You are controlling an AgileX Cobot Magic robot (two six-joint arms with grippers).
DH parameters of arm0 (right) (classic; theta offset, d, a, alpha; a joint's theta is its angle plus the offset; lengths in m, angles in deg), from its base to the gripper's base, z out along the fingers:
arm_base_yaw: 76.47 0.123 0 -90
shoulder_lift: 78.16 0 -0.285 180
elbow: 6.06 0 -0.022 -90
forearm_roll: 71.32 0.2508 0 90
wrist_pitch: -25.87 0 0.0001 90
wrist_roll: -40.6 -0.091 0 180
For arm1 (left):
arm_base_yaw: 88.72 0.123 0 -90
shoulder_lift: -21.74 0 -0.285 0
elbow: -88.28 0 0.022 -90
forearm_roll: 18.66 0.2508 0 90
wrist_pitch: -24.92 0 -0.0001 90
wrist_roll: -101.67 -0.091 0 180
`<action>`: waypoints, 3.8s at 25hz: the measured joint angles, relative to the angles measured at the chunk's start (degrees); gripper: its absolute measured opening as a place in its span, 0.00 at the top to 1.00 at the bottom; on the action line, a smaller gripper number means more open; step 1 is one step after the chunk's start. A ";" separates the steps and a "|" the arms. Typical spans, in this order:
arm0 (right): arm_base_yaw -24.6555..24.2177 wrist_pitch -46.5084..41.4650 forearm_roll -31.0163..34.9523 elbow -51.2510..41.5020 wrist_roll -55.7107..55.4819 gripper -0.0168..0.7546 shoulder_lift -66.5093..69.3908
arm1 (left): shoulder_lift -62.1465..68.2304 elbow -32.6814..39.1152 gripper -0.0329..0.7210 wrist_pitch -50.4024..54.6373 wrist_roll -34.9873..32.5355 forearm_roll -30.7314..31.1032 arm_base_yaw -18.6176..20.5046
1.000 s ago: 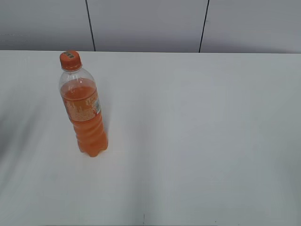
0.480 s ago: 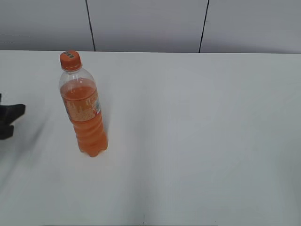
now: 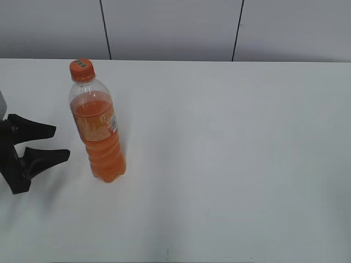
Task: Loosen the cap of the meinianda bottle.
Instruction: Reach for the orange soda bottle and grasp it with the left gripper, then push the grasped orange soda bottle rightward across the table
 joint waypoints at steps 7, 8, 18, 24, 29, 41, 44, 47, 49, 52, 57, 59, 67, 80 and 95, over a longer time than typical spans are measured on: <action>0.00 0.00 0.00 0.00 0.00 0.22 0.00 | 2.64 -0.47 0.23 -6.12 0.19 0.35 -2.62; 0.00 0.00 0.00 0.00 0.00 0.22 0.00 | 3.21 -0.47 0.22 -6.12 0.19 0.41 -3.63; 0.00 0.00 0.12 0.00 0.00 0.22 0.00 | 8.68 -2.98 0.21 -4.73 0.19 -3.84 -6.88; 0.00 0.00 0.22 0.00 0.00 0.22 0.00 | 12.74 -4.57 0.21 -7.03 0.19 -3.68 -8.84; 0.00 0.00 0.22 0.00 -0.07 0.22 0.00 | 14.38 -5.92 0.21 -8.69 -0.22 -4.49 -9.63; 0.00 0.00 0.22 0.00 -0.13 0.22 0.00 | 19.31 -5.99 0.20 -15.10 -5.85 -9.48 -10.61; 0.00 0.00 0.22 0.00 -0.13 0.22 0.00 | 19.31 -5.99 0.20 -15.58 -6.57 -12.93 -11.52; 0.00 0.00 0.22 0.00 -0.13 0.22 0.00 | 19.49 -6.04 0.21 -15.72 -6.88 -13.99 -11.66; 0.00 0.00 0.22 0.00 -0.13 0.22 0.00 | 19.53 -6.04 0.21 -15.72 -6.93 -14.11 -11.71; 0.00 0.00 0.22 0.00 -0.13 0.22 0.00 | 19.53 -6.04 0.21 -15.78 -6.95 -14.20 -11.73; 0.00 0.00 0.22 0.00 -0.13 0.22 0.00 | 19.53 -6.04 0.25 -16.04 -6.95 -13.30 -11.77; 0.00 0.00 0.22 0.00 -0.13 0.22 0.00 | 19.53 -6.04 0.30 -16.11 -6.95 -12.59 -11.77; 0.00 0.00 0.22 0.00 -0.13 0.22 0.00 | 19.55 -6.04 0.40 -16.16 -7.43 -11.96 -11.77; 0.00 -1.96 0.50 4.85 -0.13 0.22 5.14 | 19.55 -6.04 0.42 -16.55 -7.58 -7.07 -11.77; 0.00 -7.21 6.00 25.83 12.72 0.22 42.92 | 19.55 -6.04 0.42 -15.47 -7.58 -13.24 -19.51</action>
